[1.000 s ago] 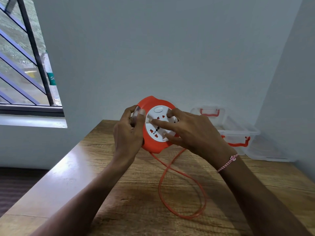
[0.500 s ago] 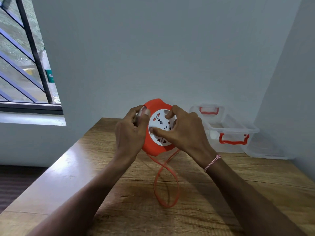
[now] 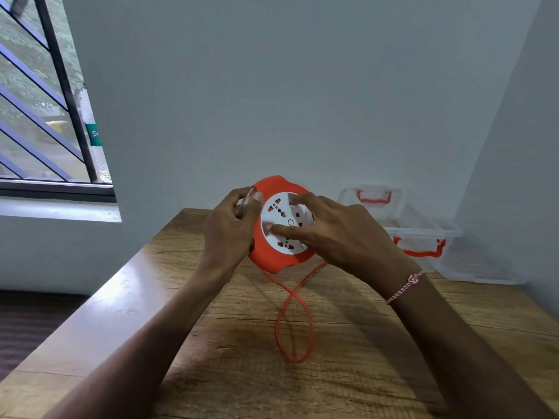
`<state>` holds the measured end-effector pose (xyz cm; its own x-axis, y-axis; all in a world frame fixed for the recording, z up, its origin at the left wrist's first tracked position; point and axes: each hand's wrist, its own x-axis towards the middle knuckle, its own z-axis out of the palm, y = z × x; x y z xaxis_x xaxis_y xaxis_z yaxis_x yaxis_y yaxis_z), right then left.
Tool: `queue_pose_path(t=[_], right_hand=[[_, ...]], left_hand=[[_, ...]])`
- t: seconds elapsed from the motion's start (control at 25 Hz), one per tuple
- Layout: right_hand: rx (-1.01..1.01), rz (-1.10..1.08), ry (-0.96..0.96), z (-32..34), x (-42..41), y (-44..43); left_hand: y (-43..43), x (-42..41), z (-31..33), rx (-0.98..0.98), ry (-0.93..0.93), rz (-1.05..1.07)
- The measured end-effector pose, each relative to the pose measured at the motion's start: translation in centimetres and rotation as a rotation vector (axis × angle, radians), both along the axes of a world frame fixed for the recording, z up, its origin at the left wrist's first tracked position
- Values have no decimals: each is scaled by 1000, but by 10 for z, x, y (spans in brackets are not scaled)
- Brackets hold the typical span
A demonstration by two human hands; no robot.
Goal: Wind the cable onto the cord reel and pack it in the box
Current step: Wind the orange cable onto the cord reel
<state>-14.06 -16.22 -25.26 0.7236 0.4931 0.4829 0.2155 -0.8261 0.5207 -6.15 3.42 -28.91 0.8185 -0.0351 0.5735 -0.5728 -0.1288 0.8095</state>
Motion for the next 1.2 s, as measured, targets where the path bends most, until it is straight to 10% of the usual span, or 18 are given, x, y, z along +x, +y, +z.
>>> queue_pose_path(t=[0.72,1.2], right_hand=[[255,113,-94,0,7,6],[1172,-134,-19,-17,16,37]], left_hand=[[-4,-7,2,-49,-61,56],[-17,-20,-6,-20,-132,144]])
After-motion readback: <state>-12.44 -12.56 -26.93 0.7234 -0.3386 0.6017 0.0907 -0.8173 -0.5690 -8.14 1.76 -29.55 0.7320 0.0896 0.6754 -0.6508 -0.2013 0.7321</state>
